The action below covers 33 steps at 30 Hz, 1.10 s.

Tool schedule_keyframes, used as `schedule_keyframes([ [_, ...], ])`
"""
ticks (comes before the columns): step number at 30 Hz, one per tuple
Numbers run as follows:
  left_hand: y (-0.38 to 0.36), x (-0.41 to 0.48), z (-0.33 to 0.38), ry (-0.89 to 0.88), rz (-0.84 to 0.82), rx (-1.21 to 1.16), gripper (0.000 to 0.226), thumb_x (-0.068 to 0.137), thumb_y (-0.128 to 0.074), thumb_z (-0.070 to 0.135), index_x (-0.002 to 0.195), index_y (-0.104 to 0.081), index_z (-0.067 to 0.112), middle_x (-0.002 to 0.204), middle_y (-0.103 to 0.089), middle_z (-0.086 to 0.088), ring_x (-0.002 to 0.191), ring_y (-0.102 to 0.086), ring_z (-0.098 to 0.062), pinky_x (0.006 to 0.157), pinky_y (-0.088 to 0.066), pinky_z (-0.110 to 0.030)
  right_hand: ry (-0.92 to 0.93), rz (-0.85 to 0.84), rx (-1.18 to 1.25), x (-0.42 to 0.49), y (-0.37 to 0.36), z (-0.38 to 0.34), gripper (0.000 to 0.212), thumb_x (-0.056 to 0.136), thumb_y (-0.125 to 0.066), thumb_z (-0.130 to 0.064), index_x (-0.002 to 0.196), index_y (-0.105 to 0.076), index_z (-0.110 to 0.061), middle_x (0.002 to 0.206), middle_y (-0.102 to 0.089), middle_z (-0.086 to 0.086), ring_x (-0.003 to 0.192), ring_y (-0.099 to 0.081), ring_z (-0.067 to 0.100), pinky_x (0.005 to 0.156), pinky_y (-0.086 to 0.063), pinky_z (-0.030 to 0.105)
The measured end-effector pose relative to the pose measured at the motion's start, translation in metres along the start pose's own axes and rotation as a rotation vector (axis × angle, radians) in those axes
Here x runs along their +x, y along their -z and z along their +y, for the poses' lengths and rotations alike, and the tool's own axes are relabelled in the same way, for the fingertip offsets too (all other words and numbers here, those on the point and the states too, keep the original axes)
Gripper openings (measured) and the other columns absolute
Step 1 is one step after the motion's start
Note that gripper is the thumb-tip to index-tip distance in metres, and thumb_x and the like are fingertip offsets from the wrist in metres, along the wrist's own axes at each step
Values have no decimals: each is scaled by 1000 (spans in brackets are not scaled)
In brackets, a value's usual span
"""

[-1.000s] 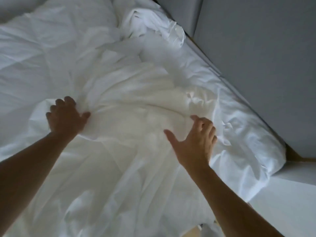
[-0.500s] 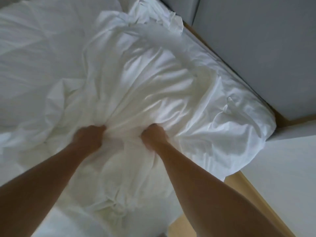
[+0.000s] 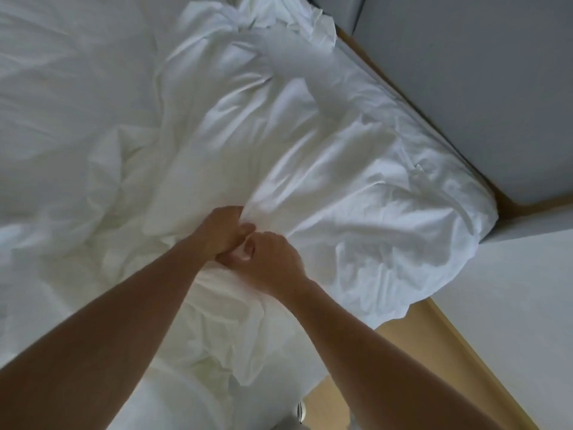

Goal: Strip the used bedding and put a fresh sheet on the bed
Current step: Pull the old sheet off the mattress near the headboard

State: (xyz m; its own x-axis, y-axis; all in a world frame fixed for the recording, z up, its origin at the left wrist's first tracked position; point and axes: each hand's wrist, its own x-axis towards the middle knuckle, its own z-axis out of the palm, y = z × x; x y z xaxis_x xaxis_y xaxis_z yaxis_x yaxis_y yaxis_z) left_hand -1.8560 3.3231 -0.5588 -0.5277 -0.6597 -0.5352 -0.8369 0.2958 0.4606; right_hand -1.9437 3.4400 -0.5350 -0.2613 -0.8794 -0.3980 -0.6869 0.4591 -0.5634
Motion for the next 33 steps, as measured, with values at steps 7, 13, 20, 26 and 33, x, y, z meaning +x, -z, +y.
schedule_keyframes([
  [7, 14, 5, -21, 233, 612, 230, 29, 87, -66, 17, 112, -55, 6, 109, -59, -22, 101, -59, -44, 83, -50, -51, -1102, 791, 461, -88, -25, 149, 66, 88, -56, -66, 127, -49, -14, 128, -49, 17, 115, -49, 39, 97, -42, 50],
  [13, -41, -44, 62, -458, -79, 352, 46, 81, -63, 66, 100, -58, 23, 92, -50, 6, 88, -52, -19, 78, -44, -36, -1249, 397, 1553, -68, -74, 114, 23, 102, -52, -25, 97, -70, -10, 94, -70, 4, 72, -62, 23, 64, -55, 32],
  [20, -39, -57, 13, -428, -14, 285, 22, 100, -58, 32, 85, -53, 17, 76, -55, 1, 73, -54, -28, 65, -35, -34, -1214, 644, 1250, -74, -99, 74, 51, 104, -38, -50, 76, -55, -10, 70, -57, 2, 64, -56, 20, 52, -41, 28],
  [26, -33, -97, -49, -365, 106, 320, 33, 88, -64, 51, 89, -58, 19, 91, -59, 1, 86, -60, -33, 74, -47, -41, -904, 391, 1082, -122, -148, 33, 82, 82, -31, -85, 105, -61, -12, 104, -62, 5, 107, -58, 28, 95, -48, 43],
  [33, -84, -123, -45, -32, -47, 315, 47, 80, -70, 52, 114, -65, 19, 103, -70, -3, 101, -66, -29, 80, -49, -33, -655, 21, 895, -135, -177, 41, 58, 82, -72, -58, 104, -68, -4, 96, -69, 9, 96, -68, 29, 80, -56, 37],
])
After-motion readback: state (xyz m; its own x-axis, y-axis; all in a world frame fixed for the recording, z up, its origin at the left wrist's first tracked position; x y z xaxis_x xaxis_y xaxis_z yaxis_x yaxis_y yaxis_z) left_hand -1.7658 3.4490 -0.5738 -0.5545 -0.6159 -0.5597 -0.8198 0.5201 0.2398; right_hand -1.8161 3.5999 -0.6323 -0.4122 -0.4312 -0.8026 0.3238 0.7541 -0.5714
